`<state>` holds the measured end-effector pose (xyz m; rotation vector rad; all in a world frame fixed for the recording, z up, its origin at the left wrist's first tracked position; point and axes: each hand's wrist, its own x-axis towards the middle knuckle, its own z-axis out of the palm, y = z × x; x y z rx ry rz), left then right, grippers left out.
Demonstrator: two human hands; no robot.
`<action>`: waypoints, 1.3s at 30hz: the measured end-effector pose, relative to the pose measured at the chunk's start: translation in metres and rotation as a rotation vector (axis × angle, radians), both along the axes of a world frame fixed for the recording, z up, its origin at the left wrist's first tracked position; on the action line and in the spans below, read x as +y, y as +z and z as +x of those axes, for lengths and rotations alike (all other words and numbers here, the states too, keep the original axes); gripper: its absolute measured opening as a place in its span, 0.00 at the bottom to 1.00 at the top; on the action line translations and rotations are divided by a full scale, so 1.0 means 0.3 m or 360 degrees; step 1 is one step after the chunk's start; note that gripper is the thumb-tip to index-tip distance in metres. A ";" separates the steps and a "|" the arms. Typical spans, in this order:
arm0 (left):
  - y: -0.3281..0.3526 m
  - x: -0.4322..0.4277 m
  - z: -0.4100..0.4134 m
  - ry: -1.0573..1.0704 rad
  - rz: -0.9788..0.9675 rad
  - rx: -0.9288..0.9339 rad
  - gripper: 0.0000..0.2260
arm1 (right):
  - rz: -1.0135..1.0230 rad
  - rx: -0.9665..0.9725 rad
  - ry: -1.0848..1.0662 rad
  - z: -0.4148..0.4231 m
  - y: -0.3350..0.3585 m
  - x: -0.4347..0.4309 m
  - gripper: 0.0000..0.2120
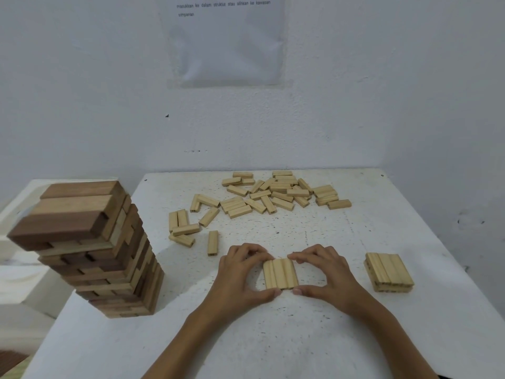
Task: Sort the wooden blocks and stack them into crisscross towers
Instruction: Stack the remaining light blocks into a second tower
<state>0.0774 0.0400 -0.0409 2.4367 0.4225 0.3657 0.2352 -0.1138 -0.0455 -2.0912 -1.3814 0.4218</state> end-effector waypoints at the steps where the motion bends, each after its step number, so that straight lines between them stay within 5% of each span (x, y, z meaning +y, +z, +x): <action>1: 0.000 0.001 0.000 -0.0005 -0.0005 0.0001 0.28 | -0.0006 -0.0010 0.0002 0.000 0.002 0.000 0.29; 8: -0.008 0.013 -0.001 -0.0037 -0.0029 0.0011 0.32 | -0.0046 -0.0113 0.0015 -0.013 0.016 0.006 0.34; 17: 0.001 0.002 0.004 -0.0037 -0.0059 0.0027 0.33 | 0.0109 0.0137 0.0020 -0.015 0.013 0.002 0.36; 22: 0.019 -0.032 -0.007 0.0103 -0.0164 -0.0256 0.18 | 0.0394 0.0297 -0.0024 0.007 0.000 -0.031 0.20; 27: 0.016 -0.118 0.009 -0.0003 0.0252 -0.0228 0.17 | 0.0603 0.0282 -0.0200 0.016 -0.005 -0.034 0.10; 39: -0.009 -0.079 -0.001 -0.0252 0.0874 -0.0397 0.11 | 0.0466 0.0212 0.0049 0.006 0.016 0.078 0.12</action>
